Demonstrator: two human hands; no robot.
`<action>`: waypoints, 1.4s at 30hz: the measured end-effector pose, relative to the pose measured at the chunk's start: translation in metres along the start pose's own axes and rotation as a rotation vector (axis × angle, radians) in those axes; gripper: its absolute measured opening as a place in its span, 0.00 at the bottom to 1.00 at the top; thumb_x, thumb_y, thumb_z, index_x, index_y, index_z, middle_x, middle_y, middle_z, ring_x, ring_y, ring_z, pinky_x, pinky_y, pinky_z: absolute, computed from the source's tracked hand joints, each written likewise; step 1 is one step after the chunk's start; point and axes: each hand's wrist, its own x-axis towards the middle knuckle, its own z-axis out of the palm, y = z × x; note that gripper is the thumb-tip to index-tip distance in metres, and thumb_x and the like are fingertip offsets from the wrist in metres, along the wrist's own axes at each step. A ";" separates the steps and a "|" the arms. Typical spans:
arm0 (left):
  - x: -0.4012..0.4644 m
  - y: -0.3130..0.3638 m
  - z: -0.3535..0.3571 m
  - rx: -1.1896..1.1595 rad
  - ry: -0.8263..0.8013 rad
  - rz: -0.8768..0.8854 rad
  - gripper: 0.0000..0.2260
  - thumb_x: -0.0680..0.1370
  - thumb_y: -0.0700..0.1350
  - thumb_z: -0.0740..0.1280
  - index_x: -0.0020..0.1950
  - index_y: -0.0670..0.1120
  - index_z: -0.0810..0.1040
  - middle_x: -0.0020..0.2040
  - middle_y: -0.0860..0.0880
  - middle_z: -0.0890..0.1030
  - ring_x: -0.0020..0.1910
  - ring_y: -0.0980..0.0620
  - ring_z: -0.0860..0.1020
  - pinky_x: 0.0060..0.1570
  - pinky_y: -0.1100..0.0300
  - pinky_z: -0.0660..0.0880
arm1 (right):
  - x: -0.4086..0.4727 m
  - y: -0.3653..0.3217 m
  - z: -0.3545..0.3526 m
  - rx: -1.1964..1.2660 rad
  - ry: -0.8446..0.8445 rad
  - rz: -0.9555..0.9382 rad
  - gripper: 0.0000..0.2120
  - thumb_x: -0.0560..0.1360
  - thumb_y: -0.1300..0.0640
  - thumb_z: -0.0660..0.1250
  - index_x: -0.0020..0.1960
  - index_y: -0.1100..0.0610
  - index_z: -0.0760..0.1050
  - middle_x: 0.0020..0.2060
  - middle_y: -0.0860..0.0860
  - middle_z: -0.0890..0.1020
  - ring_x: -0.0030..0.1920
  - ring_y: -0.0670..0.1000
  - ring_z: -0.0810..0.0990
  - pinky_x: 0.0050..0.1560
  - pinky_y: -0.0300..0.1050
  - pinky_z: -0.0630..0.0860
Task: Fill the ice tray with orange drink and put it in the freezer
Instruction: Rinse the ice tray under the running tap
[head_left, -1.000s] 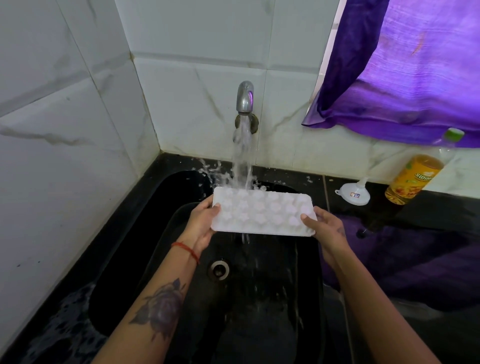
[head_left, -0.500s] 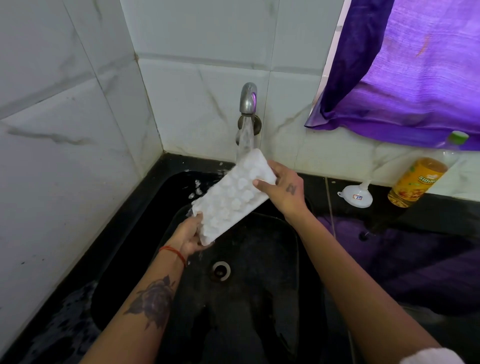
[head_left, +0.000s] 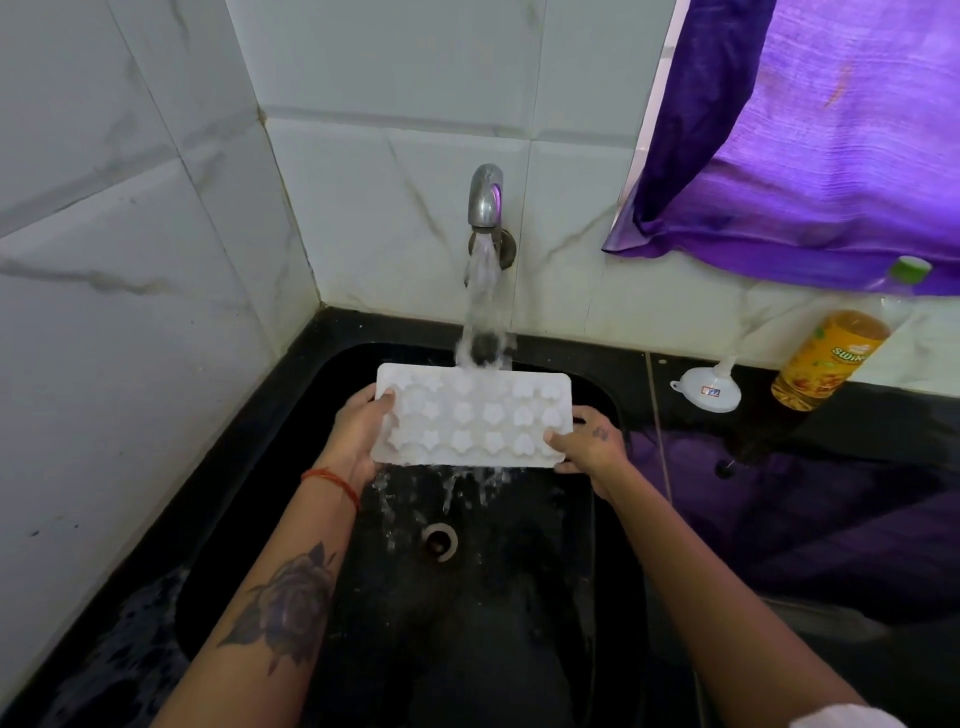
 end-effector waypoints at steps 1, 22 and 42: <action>0.002 0.001 -0.003 0.010 0.028 0.022 0.14 0.81 0.45 0.60 0.66 0.46 0.72 0.59 0.42 0.79 0.51 0.43 0.79 0.49 0.45 0.78 | 0.000 0.001 0.005 0.021 -0.013 -0.006 0.16 0.72 0.62 0.70 0.58 0.56 0.71 0.57 0.57 0.77 0.52 0.56 0.80 0.46 0.51 0.81; -0.008 -0.027 -0.022 -0.546 0.062 -0.130 0.08 0.79 0.43 0.57 0.40 0.43 0.70 0.41 0.43 0.73 0.40 0.46 0.74 0.46 0.48 0.73 | -0.009 0.003 0.012 0.615 -0.119 0.037 0.08 0.76 0.66 0.58 0.48 0.61 0.76 0.42 0.55 0.77 0.42 0.51 0.76 0.41 0.40 0.73; -0.003 -0.032 -0.028 -0.273 0.021 -0.075 0.13 0.81 0.41 0.58 0.66 0.45 0.71 0.62 0.42 0.77 0.55 0.44 0.77 0.50 0.43 0.74 | -0.003 -0.019 0.001 0.155 -0.025 -0.263 0.25 0.70 0.74 0.66 0.64 0.58 0.73 0.62 0.57 0.77 0.62 0.56 0.76 0.63 0.55 0.74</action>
